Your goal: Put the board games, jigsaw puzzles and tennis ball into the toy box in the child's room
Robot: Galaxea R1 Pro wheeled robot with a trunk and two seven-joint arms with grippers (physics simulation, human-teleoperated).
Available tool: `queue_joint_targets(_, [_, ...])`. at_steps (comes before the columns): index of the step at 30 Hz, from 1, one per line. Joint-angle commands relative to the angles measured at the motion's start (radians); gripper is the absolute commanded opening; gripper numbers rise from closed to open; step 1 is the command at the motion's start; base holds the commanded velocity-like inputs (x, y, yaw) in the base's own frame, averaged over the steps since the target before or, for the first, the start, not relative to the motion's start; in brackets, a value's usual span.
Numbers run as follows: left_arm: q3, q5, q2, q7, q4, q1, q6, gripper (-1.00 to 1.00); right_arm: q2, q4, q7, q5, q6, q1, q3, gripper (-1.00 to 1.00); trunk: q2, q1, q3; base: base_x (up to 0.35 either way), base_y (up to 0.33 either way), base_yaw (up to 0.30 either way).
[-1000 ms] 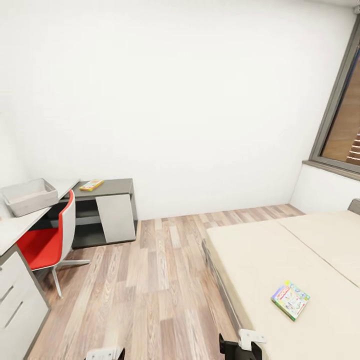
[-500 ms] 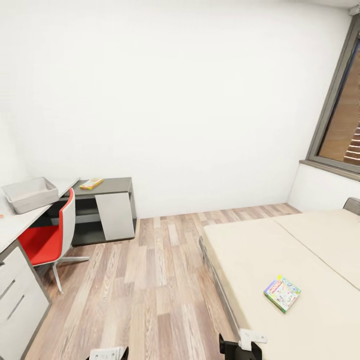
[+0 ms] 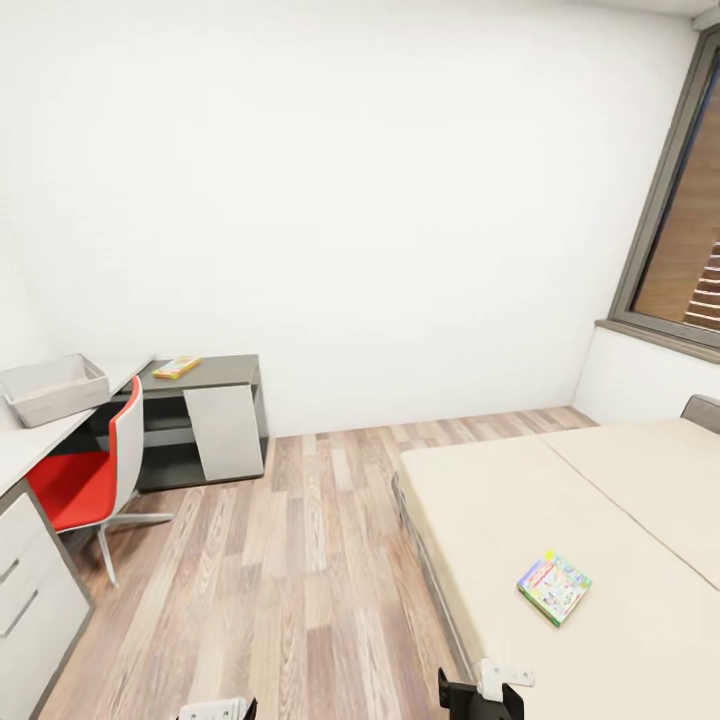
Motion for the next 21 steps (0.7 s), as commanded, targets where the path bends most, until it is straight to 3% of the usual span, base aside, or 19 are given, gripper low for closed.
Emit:
queue_joint_targets(1, [0.001,0.007,0.0,0.003,0.008,0.0,0.006,1.0,0.0,-0.001,-0.007,-0.009,0.004,0.0,0.002,1.0,-0.001,0.001,-0.001,0.13,-0.147,0.0])
queue_joint_targets(21, [0.0,0.006,0.0,0.004,0.032,0.0,0.003,1.0,0.0,0.005,-0.007,-0.007,0.004,0.0,0.002,1.0,-0.001,0.001,-0.001,0.026,-0.024,0.0])
